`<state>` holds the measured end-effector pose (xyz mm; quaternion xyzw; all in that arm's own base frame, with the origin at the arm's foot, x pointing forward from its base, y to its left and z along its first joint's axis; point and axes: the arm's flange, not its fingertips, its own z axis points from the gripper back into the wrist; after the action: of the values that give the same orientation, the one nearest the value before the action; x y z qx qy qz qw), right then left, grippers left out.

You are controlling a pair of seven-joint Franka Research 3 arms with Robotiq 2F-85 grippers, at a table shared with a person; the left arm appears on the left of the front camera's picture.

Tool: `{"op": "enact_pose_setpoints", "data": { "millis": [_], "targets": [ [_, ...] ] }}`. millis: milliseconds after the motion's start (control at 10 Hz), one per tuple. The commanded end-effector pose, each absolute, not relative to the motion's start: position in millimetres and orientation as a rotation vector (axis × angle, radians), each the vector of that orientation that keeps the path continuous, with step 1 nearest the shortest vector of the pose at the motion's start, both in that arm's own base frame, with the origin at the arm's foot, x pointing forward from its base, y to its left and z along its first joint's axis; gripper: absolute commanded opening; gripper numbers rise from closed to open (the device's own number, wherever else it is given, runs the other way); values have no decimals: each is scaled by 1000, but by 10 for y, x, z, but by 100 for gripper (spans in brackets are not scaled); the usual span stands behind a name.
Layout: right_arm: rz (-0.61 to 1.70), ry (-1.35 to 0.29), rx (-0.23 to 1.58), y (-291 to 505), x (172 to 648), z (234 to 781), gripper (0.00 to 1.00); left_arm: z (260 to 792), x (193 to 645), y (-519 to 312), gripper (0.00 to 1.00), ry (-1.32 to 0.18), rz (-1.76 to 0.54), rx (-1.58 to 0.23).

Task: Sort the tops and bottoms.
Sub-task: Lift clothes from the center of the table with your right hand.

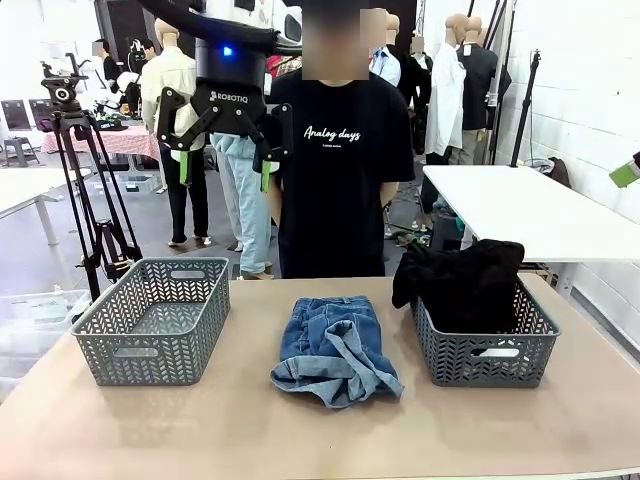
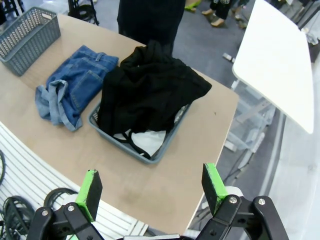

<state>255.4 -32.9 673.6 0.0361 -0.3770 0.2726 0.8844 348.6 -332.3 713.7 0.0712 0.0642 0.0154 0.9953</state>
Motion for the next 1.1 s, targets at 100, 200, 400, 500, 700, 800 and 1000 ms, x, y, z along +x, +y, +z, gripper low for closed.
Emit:
{"op": "enact_pose_setpoints", "data": {
  "millis": [100, 200, 400, 500, 700, 800, 1000],
  "targets": [
    [568, -781, 66, -319, 2570, 6732, 100, 6986, 3658, -2608, 100, 115, -123, 13],
    [568, -781, 66, -319, 2570, 6732, 100, 6845, 3704, -2251, 100, 77, -223, 105],
    [568, -781, 66, -319, 2570, 6732, 100, 6802, 3703, -1862, 100, 91, -445, -1],
    [568, -781, 66, -319, 2570, 6732, 100, 6821, 3724, -1745, 100, 71, -486, -41],
    [568, -781, 66, -319, 2570, 6732, 100, 6768, 3694, -1696, 100, 83, -486, -20],
    [568, -781, 66, -319, 2570, 6732, 100, 6929, 3816, -1719, 100, 76, -476, 14],
    [568, -781, 66, -319, 2570, 6732, 100, 6929, 3816, -1719, 100, 76, -476, 14]
  ]
}}
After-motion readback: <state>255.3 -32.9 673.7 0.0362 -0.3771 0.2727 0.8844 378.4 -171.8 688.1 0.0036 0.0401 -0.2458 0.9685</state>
